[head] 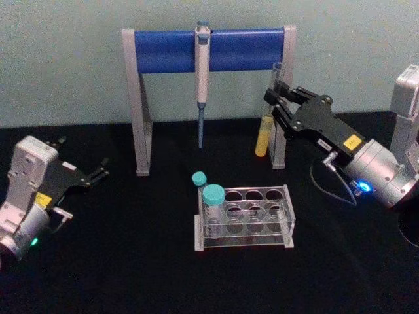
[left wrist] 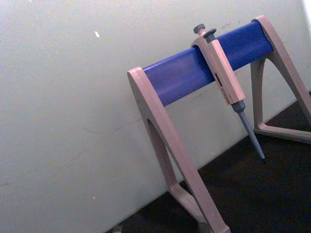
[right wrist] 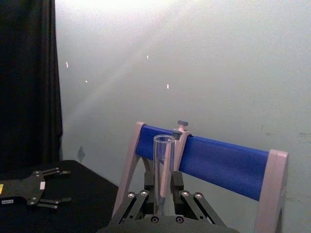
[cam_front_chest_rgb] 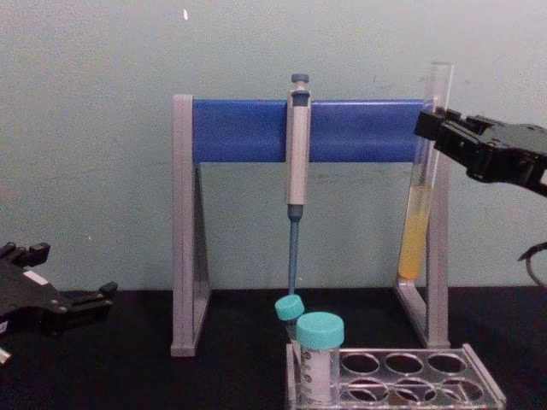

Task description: Pick up the test tube from the test tube rack, shake it, then place it back into the test tube rack.

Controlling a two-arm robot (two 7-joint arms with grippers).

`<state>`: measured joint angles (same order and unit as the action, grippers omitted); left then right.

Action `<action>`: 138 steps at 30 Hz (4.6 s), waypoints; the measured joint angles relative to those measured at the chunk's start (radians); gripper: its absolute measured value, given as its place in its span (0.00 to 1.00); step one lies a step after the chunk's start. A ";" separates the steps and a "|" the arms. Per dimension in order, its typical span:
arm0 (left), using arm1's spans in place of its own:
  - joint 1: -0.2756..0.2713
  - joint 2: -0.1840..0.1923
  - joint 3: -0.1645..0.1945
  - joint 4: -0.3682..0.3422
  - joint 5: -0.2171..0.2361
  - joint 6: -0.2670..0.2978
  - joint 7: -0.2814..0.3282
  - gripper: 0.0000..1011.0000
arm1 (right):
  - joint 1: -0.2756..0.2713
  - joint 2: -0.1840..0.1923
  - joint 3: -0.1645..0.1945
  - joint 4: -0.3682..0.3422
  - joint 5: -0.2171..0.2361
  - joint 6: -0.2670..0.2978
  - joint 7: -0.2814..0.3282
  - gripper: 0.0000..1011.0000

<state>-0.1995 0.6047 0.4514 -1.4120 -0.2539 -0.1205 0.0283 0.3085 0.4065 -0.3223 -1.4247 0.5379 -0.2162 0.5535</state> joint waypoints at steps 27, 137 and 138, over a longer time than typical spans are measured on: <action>0.000 0.000 0.000 0.000 0.000 0.000 0.000 0.99 | -0.037 0.151 -0.017 -0.064 0.132 0.080 0.158 0.21; 0.000 0.000 0.000 0.000 0.000 0.000 0.000 0.99 | 0.061 0.069 -0.058 -0.013 0.015 0.080 -0.016 0.21; 0.000 0.000 0.000 0.000 0.000 0.000 0.000 0.99 | 0.062 0.063 -0.056 -0.010 0.024 0.082 -0.008 0.21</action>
<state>-0.1995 0.6047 0.4514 -1.4120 -0.2539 -0.1205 0.0283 0.3708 0.4697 -0.3782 -1.4349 0.5617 -0.1345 0.5457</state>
